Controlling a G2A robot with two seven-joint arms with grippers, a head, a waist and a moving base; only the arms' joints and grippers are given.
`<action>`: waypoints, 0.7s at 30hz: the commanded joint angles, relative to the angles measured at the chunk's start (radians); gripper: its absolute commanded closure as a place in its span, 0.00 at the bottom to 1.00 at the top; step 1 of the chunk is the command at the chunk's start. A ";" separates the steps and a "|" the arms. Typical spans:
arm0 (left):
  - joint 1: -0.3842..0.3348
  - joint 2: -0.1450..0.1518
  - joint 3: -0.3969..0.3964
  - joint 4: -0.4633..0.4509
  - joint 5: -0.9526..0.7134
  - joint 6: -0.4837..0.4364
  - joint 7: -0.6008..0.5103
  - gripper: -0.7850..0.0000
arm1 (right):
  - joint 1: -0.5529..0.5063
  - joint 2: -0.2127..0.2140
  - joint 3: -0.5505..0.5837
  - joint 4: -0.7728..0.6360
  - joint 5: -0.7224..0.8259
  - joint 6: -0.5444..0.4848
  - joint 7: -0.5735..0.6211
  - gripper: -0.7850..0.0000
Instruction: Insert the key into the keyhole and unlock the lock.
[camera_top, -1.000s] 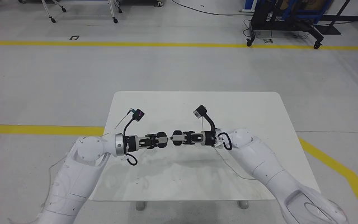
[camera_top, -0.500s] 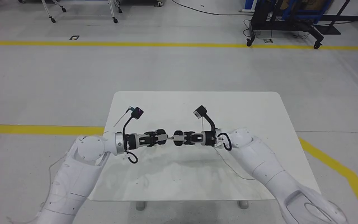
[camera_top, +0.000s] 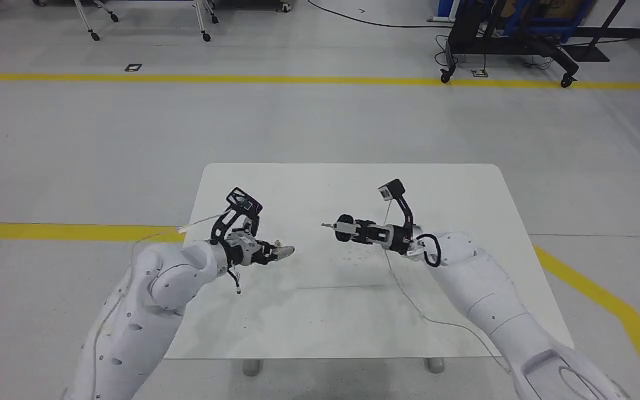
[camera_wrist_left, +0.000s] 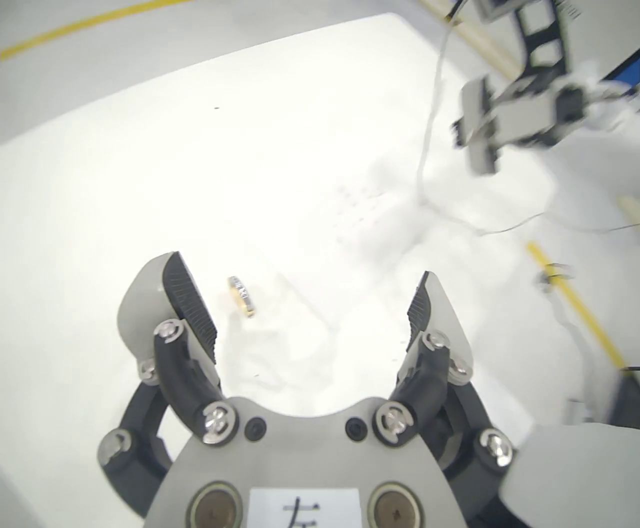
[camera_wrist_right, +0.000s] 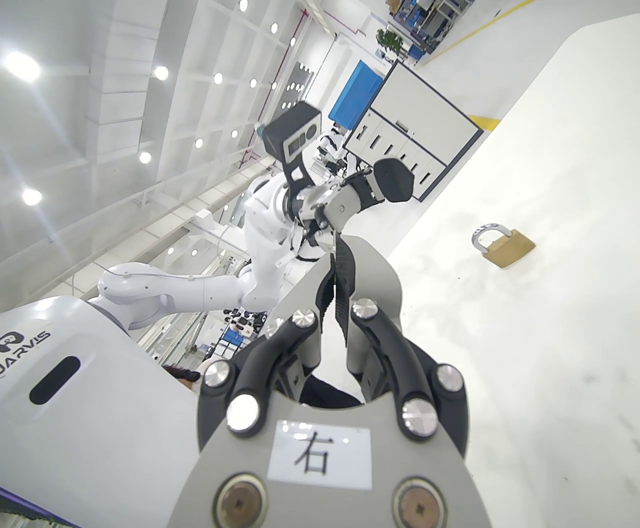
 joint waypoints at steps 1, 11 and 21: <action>0.031 0.002 0.027 -0.036 0.225 0.028 0.029 0.00 | -0.001 0.000 0.001 -0.001 0.000 0.001 0.000 1.00; 0.028 -0.008 0.098 0.007 0.262 0.054 -0.060 0.00 | -0.001 0.000 0.001 -0.001 0.000 0.001 0.000 1.00; -0.072 -0.037 0.162 0.121 0.231 0.163 -0.086 0.12 | -0.001 0.000 0.001 -0.001 0.000 0.001 0.000 1.00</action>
